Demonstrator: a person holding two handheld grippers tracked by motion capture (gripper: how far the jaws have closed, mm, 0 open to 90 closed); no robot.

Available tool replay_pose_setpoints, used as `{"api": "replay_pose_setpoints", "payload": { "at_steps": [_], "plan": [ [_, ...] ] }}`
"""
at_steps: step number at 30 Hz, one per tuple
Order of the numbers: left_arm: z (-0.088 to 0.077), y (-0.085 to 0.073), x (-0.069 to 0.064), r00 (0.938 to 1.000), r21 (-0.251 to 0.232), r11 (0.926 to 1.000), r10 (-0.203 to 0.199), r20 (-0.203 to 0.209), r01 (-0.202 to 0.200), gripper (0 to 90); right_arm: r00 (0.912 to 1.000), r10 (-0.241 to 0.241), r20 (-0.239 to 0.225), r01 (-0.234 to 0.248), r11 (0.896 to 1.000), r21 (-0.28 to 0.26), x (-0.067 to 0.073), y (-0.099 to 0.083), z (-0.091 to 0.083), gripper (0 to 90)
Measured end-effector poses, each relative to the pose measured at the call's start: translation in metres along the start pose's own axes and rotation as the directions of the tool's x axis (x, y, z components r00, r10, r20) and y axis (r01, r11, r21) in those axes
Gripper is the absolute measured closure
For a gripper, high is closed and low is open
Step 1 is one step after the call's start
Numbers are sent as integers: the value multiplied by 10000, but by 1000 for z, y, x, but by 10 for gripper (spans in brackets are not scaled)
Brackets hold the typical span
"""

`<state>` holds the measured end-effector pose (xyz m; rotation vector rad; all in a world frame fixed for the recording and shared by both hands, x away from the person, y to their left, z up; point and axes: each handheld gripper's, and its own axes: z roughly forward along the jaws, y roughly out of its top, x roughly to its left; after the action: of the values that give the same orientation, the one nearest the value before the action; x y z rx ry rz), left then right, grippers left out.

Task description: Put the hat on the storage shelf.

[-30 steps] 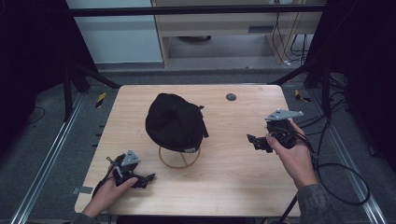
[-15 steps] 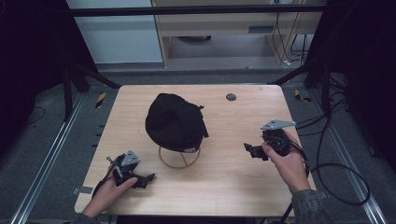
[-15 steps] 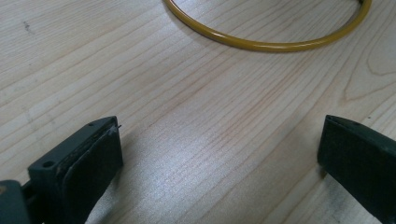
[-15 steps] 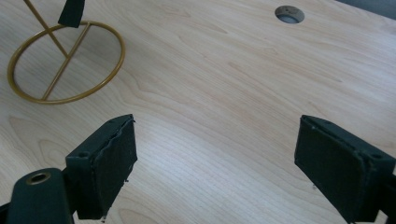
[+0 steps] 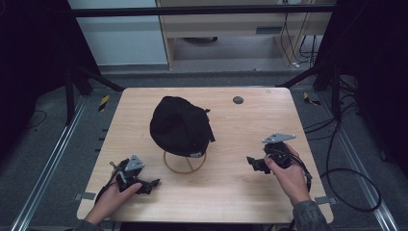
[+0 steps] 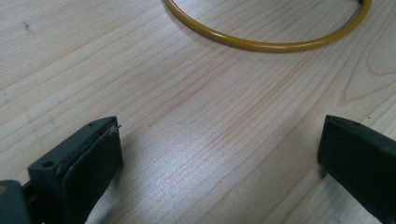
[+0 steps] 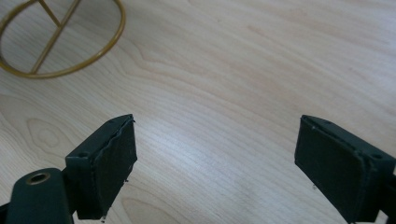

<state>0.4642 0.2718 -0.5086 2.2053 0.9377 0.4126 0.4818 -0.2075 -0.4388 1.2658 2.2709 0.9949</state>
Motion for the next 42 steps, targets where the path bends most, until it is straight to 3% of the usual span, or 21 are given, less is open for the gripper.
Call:
{"api": "replay_pose_setpoints", "payload": {
  "at_steps": [7,16,19,25,30,38,42],
  "plan": [
    [0,0,0,10000,-19,10000,1,-9,-1,0,9999,96,-100,-91,9990,428,5,-11,21,129],
    [0,0,0,10000,-22,10000,-4,-13,4,0,9995,159,-288,-143,9984,551,13,-18,40,128],
    [0,0,0,10000,-20,10000,0,-14,0,0,9997,147,-170,-138,9984,542,15,-20,48,124],
    [0,0,0,10000,-21,10000,-5,-14,5,0,9977,678,-6,-678,9973,290,16,-21,61,120],
    [0,0,0,10000,-21,10000,-5,-14,5,0,9967,810,0,-809,9961,355,17,-23,68,110],
    [0,0,0,10000,-21,10000,-2,-15,2,0,9942,978,443,-971,9951,-175,19,-27,73,88],
    [0,0,0,10000,-23,10000,-8,-17,8,0,9945,604,857,-588,9980,-212,25,-28,77,59]
  ]
}}
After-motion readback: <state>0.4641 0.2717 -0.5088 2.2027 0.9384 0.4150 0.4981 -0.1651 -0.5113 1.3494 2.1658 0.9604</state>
